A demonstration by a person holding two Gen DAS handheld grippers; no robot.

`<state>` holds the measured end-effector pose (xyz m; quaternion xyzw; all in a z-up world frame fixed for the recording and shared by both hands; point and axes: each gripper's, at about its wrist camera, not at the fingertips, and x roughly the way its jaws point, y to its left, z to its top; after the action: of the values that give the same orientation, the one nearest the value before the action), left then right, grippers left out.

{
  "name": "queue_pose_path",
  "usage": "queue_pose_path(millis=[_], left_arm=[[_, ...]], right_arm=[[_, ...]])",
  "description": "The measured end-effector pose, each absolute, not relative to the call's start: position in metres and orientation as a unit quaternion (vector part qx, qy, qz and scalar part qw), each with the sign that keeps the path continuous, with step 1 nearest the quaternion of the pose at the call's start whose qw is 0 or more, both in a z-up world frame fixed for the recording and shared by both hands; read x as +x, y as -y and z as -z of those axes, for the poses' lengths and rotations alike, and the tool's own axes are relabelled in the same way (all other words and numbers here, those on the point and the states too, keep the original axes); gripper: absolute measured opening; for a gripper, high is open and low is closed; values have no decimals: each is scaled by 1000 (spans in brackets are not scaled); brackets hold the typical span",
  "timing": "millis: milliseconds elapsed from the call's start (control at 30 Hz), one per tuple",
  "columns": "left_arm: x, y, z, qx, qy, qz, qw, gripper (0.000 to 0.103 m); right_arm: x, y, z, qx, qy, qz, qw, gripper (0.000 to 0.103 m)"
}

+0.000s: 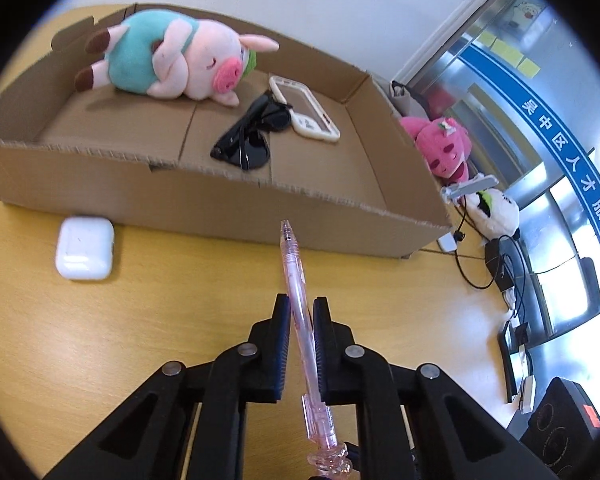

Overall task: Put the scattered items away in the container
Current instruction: 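Lift the pink pen with the right gripper and lower it into the box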

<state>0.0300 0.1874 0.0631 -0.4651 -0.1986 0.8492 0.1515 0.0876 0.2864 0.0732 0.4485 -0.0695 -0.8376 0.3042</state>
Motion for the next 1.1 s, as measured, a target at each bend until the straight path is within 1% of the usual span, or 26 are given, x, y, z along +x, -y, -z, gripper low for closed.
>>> queue_pose_path(millis=[200,400,667,867,1033,1100], left_arm=[[17,-173,-102,-439,193,-864,151,10],[-15,-169,-144,-412,182,-877,168,10],[-106,-200,-198,-402,169,-872,223,10],[-172,-239,-202,-420,151,-859,250,10],[-217,-267,-181,-450,148,-842,260,9],[-232,-273,-167,-466,154,-836,246,9]], right_arm=[[73,-277,-104,424,77,841,328,25],[49,-276,-141,388,81,856,332,25],[-25,-300,-190,348,80,883,304,25],[-88,-331,-198,356,98,886,278,26],[-123,-355,-180,385,115,879,258,25],[-139,-360,-169,401,117,874,248,25]])
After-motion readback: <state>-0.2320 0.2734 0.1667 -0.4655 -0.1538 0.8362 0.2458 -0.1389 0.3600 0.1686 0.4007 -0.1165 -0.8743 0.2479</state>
